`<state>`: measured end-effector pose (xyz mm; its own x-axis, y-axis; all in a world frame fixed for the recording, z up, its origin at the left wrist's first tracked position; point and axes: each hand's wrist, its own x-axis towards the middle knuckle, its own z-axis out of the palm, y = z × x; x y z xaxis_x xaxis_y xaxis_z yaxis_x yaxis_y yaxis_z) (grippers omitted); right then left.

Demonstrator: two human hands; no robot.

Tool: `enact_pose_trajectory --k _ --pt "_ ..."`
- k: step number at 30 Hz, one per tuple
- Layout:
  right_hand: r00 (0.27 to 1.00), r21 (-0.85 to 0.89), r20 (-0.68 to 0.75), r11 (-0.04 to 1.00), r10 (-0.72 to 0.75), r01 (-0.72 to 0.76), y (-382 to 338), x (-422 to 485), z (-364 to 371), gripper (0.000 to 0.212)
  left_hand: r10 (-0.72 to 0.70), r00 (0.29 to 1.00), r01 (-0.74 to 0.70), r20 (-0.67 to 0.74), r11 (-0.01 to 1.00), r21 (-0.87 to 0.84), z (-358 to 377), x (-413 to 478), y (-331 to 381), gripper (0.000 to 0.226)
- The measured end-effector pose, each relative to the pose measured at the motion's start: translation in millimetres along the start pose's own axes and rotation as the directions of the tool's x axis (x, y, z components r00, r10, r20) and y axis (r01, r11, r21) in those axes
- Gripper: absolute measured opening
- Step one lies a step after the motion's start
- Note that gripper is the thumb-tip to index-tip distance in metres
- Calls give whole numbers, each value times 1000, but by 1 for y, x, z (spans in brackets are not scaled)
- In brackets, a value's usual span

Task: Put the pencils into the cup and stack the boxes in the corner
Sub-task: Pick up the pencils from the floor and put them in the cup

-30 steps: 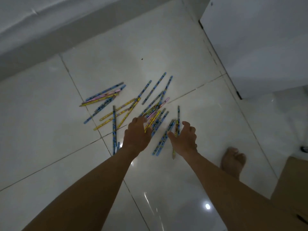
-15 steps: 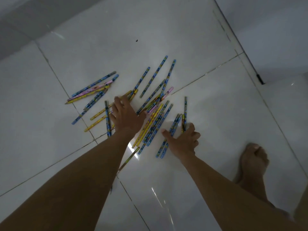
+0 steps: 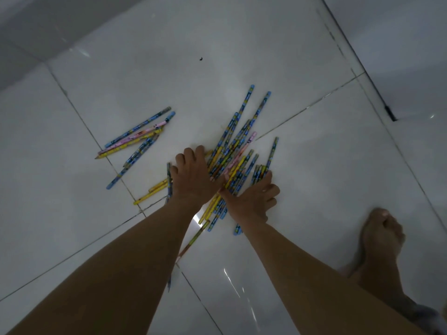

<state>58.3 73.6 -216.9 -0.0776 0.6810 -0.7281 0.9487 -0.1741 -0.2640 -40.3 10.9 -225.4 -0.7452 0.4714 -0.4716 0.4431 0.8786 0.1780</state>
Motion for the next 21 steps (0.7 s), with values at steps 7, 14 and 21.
enact_pose_trajectory --k 7,14,21 --pt "994 88 -89 993 -70 78 -1 -1 12 101 5 997 -5 -77 1000 -10 7 6 12 76" --pt "983 121 -98 979 -154 165 10 4 6 78 78 997 -77 -29 996 34 9 6 17 63" --pt "978 89 -95 977 -185 193 11 5 2 60 117 993 -116 1 982 -148 15 0 19 52"
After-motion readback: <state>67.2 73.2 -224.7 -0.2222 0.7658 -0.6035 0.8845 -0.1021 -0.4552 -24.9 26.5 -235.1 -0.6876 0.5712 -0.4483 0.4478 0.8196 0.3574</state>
